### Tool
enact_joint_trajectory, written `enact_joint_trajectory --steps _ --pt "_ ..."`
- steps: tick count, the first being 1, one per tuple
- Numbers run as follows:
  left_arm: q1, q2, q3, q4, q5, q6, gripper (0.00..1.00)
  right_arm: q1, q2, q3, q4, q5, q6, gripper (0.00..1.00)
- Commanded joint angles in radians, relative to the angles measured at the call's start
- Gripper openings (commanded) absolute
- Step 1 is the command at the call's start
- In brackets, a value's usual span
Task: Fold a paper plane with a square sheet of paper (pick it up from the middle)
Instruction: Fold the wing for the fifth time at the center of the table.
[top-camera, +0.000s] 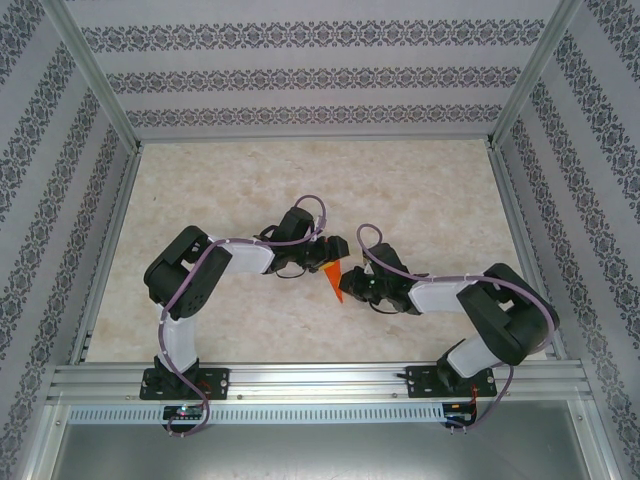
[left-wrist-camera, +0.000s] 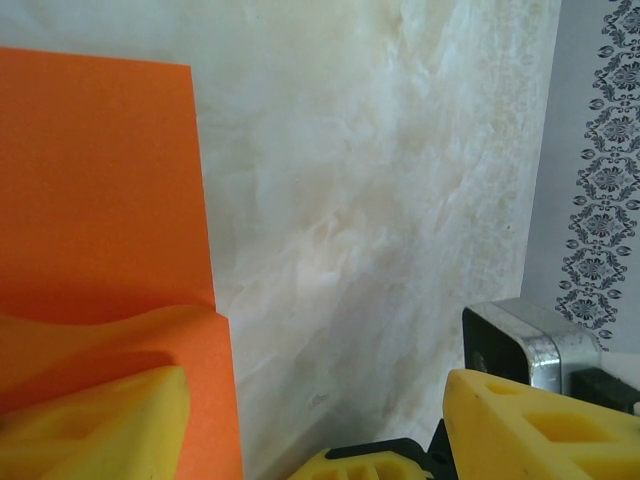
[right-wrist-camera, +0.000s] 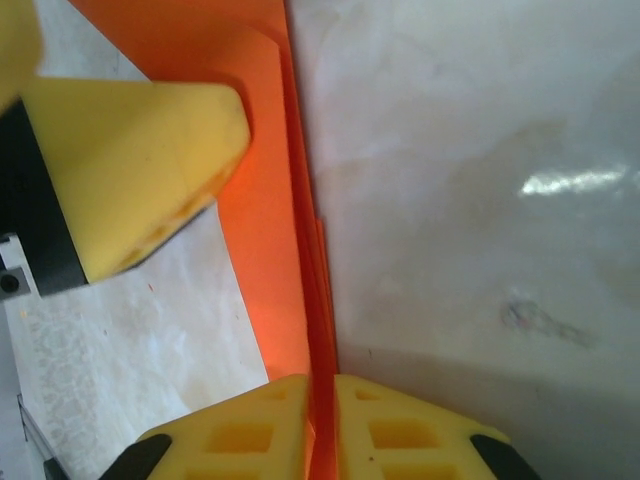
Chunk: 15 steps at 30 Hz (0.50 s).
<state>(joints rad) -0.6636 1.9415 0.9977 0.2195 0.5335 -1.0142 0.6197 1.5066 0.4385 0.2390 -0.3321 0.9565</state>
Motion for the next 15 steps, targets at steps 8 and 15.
enact_joint_trajectory --steps 8,15 --pt "-0.014 0.043 0.015 -0.074 -0.033 0.013 0.69 0.012 -0.052 0.03 -0.165 -0.063 -0.076 0.14" --pt "-0.013 0.042 0.018 -0.075 -0.026 0.012 0.69 0.019 -0.12 0.048 -0.276 0.022 -0.088 0.17"
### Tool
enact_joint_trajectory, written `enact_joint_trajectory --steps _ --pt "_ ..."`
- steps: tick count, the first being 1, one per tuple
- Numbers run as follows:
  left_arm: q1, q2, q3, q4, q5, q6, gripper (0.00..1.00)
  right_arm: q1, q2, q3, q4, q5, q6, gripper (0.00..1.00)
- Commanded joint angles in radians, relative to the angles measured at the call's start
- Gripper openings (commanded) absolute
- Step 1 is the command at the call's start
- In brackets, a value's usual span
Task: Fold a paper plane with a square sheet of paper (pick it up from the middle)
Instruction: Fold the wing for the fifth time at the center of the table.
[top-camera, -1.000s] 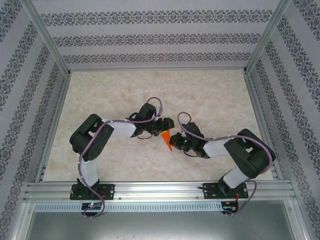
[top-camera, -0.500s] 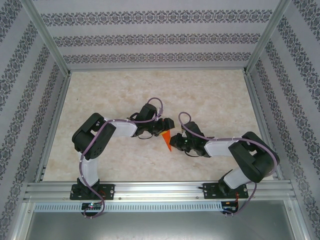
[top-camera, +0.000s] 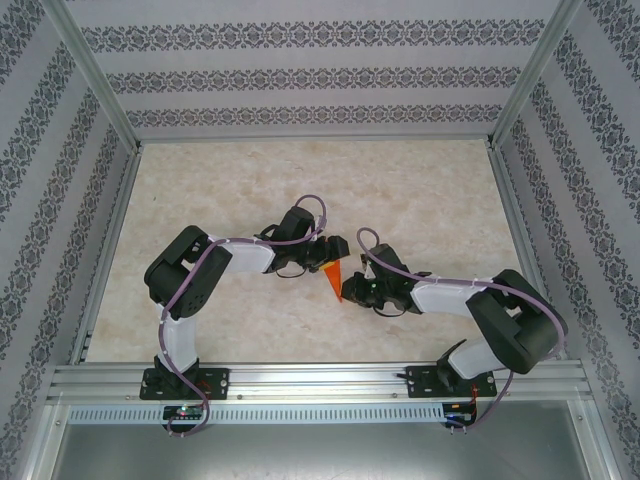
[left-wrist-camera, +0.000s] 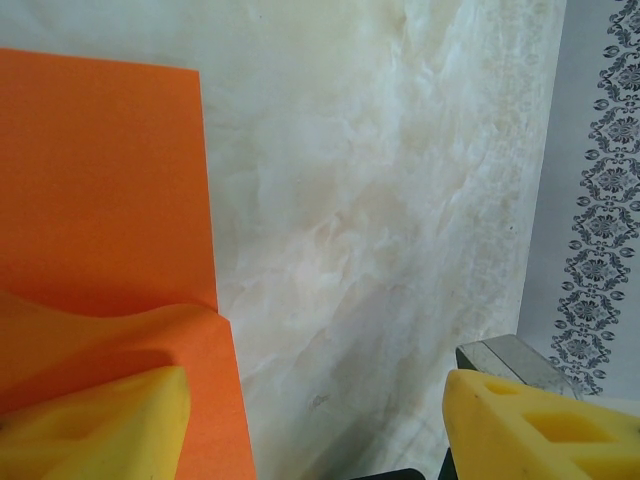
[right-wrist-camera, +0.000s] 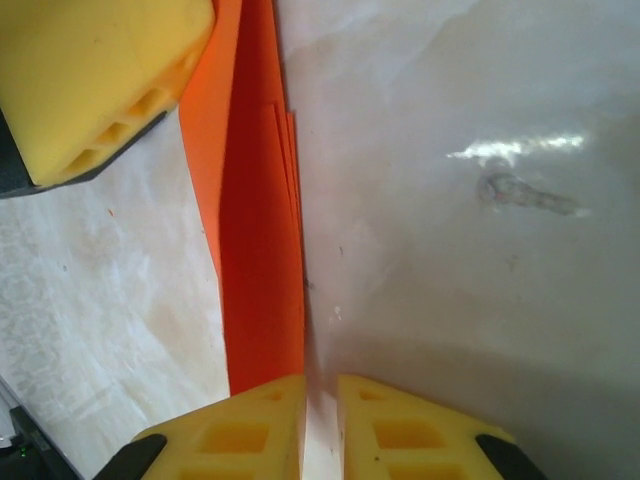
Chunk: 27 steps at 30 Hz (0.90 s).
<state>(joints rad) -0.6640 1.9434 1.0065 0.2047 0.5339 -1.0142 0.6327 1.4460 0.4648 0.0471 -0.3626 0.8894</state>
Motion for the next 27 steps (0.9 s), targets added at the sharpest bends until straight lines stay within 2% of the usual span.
enact_joint_trajectory --steps 1,5,9,12,17,27 --pt "-0.013 0.04 0.009 -0.059 -0.026 0.013 0.69 0.002 -0.091 0.016 -0.103 0.082 -0.018 0.18" --pt "-0.013 0.039 0.009 -0.059 -0.023 0.012 0.69 -0.019 -0.179 0.015 -0.115 0.087 -0.023 0.26" --pt "-0.013 0.042 0.008 -0.059 -0.023 0.013 0.69 -0.022 -0.144 0.048 -0.051 0.009 -0.018 0.34" --pt "-0.012 0.046 0.01 -0.053 -0.02 0.009 0.69 -0.014 -0.07 0.089 -0.036 -0.035 -0.017 0.34" --pt "-0.014 0.047 0.015 -0.059 -0.018 0.011 0.69 -0.008 0.003 0.125 -0.042 -0.03 -0.027 0.33" --pt "-0.013 0.045 0.014 -0.06 -0.015 0.011 0.68 -0.007 0.059 0.126 -0.033 -0.033 -0.03 0.27"
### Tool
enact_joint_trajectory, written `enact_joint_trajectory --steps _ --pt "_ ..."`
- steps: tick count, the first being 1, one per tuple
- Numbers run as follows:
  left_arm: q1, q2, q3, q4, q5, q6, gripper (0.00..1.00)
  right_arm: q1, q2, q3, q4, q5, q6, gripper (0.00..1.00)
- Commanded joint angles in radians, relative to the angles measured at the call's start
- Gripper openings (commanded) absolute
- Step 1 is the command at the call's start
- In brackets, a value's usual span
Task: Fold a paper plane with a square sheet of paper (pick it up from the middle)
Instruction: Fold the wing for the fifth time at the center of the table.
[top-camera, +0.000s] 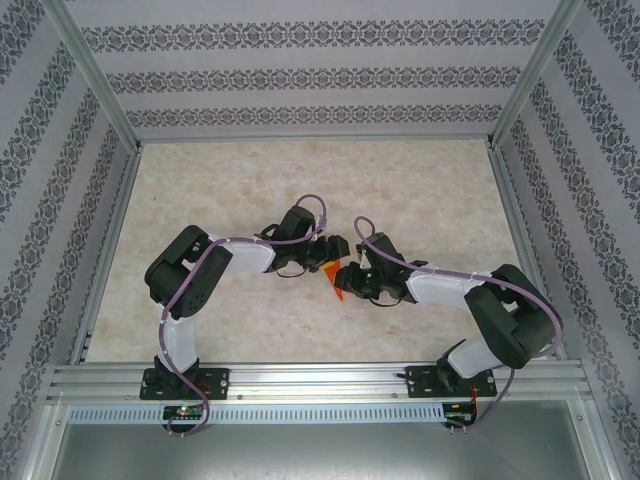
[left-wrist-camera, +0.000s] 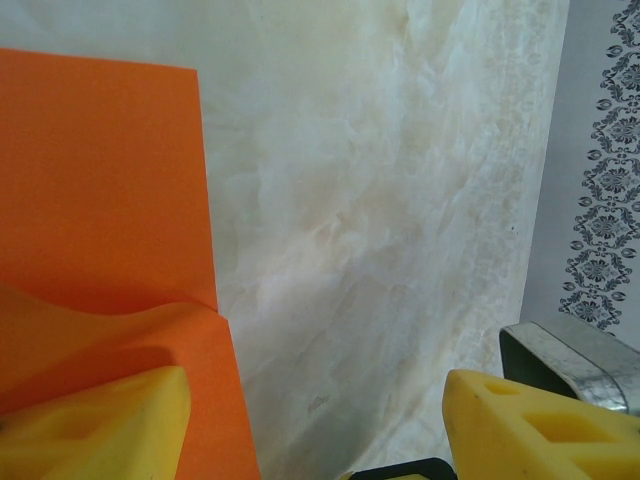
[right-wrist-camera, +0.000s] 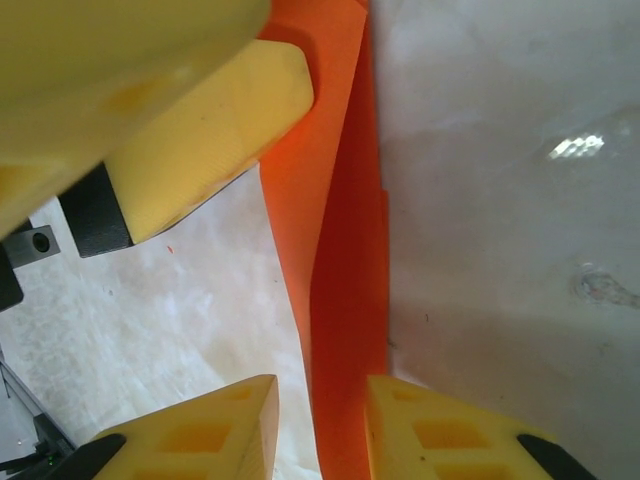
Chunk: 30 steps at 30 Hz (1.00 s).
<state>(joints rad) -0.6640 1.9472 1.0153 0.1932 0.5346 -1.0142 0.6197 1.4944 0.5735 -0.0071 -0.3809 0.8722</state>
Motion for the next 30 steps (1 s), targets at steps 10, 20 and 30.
enact_joint_trajectory --steps 10,20,30 --pt "-0.013 0.038 0.002 -0.051 -0.015 0.011 0.69 0.007 0.029 0.008 -0.01 -0.005 -0.019 0.16" --pt "-0.013 0.035 0.002 -0.056 -0.016 0.008 0.68 0.039 0.079 0.011 -0.076 -0.021 -0.034 0.1" --pt "-0.014 0.036 0.003 -0.065 -0.018 0.011 0.68 0.038 0.037 0.003 -0.118 0.027 -0.026 0.11"
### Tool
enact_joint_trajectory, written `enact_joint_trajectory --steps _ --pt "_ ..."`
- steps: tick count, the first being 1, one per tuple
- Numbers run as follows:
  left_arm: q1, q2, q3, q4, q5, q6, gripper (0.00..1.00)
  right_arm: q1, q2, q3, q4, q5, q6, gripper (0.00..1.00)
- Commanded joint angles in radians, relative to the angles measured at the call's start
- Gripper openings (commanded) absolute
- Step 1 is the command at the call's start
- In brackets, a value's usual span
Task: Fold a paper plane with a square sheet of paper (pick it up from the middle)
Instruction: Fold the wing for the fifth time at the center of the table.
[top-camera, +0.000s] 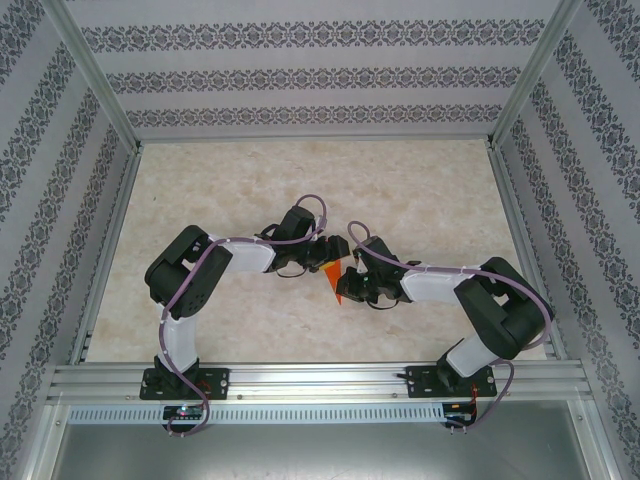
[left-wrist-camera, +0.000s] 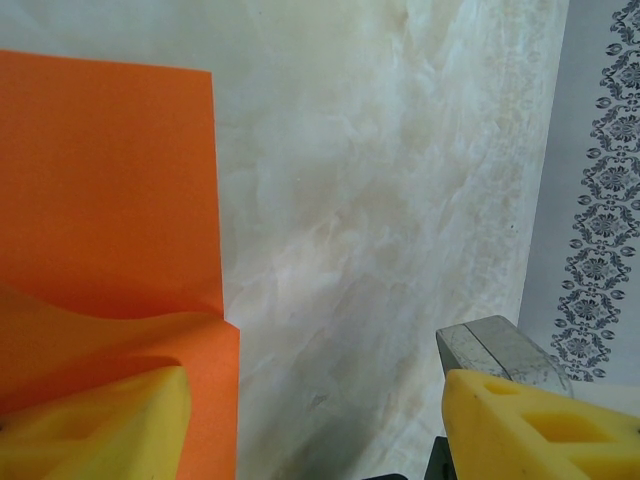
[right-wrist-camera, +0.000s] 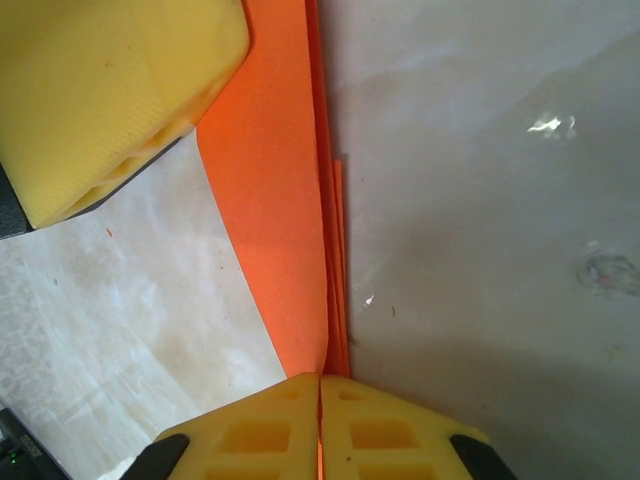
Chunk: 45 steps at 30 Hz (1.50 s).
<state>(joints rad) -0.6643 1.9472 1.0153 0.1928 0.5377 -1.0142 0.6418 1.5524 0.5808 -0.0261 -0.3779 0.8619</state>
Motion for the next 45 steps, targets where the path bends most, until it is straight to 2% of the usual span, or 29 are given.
enact_joint_trajectory --steps 1,4,10,14,20,24,29,34,36,39,45 --pt "-0.013 0.035 0.005 -0.067 -0.022 0.011 0.68 0.016 -0.038 0.0 -0.102 0.023 -0.018 0.13" --pt "-0.013 0.035 0.005 -0.067 -0.022 0.011 0.68 0.017 -0.062 0.008 -0.118 0.009 -0.03 0.17" --pt "-0.012 0.035 0.005 -0.07 -0.021 0.013 0.68 0.028 -0.044 0.001 -0.121 -0.021 -0.038 0.17" --pt "-0.012 0.034 0.005 -0.069 -0.021 0.012 0.68 0.034 -0.027 0.009 -0.163 0.018 -0.043 0.12" --pt "-0.013 0.035 0.007 -0.071 -0.021 0.012 0.68 0.057 0.016 0.064 -0.333 0.139 -0.064 0.1" --pt "-0.012 0.035 0.006 -0.072 -0.019 0.013 0.68 0.06 -0.031 0.067 -0.334 0.164 -0.055 0.08" --pt "-0.012 0.035 0.005 -0.073 -0.018 0.014 0.68 0.06 -0.155 0.055 -0.262 0.167 -0.042 0.11" --pt "-0.013 0.036 0.002 -0.07 -0.019 0.013 0.68 0.056 -0.262 0.004 -0.081 0.14 0.011 0.09" --pt "-0.014 0.038 0.002 -0.067 -0.017 0.011 0.68 0.056 -0.236 -0.005 0.029 0.073 0.035 0.08" --pt "-0.013 0.038 0.006 -0.074 -0.016 0.014 0.68 0.058 -0.14 0.03 0.072 0.014 0.037 0.05" --pt "-0.012 0.038 0.007 -0.081 -0.013 0.016 0.68 0.045 -0.012 0.03 0.188 -0.013 0.078 0.03"
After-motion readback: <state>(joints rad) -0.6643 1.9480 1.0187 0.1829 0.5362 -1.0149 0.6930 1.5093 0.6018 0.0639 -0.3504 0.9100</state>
